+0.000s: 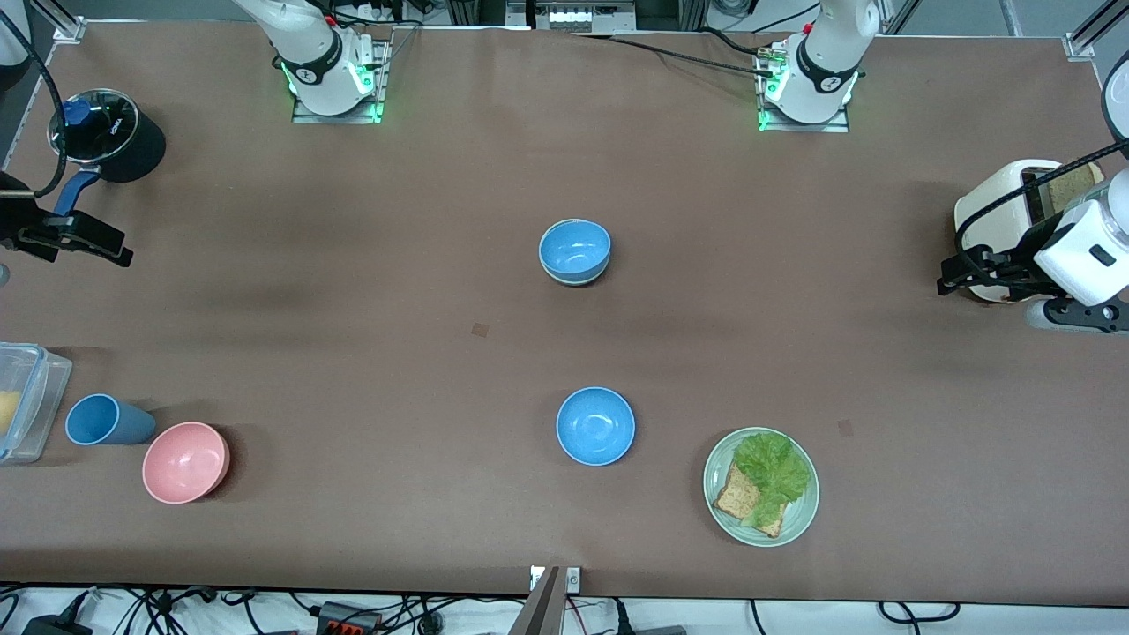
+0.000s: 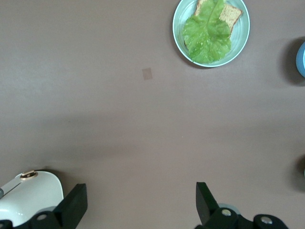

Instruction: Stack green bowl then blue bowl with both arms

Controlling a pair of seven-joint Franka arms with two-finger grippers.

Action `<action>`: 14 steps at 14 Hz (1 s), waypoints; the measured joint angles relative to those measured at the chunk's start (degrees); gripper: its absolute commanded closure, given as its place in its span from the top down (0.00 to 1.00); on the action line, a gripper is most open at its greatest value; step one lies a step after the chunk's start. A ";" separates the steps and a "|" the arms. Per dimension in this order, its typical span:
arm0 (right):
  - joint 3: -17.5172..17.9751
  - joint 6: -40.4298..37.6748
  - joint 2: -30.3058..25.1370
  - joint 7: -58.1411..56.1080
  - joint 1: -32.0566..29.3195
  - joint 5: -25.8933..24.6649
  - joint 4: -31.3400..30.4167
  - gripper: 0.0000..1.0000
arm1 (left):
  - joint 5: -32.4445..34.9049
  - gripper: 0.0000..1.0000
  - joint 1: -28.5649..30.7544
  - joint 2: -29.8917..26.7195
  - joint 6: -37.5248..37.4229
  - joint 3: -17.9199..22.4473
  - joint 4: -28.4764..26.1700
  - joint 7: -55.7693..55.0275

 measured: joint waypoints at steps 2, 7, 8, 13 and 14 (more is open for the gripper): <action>0.00 0.01 0.00 0.00 0.00 0.00 0.00 1.00 | 0.00 1.00 0.00 0.01 -0.52 0.00 0.01 0.00; 0.03 0.01 0.00 0.00 0.00 0.00 0.00 1.00 | 0.00 1.00 0.00 0.01 -1.07 0.00 0.14 0.00; 0.06 0.01 0.00 -0.01 0.00 0.00 0.00 1.00 | 0.00 1.00 0.00 0.01 -1.26 0.00 0.26 0.00; 0.09 0.01 0.00 -0.11 0.01 0.00 0.00 1.00 | -0.08 1.00 -0.18 0.01 -2.95 -0.04 0.67 -6.21; 0.09 0.01 0.00 -0.12 0.01 0.00 0.00 1.00 | -0.08 1.00 -0.43 0.00 -3.02 -0.08 0.82 -7.27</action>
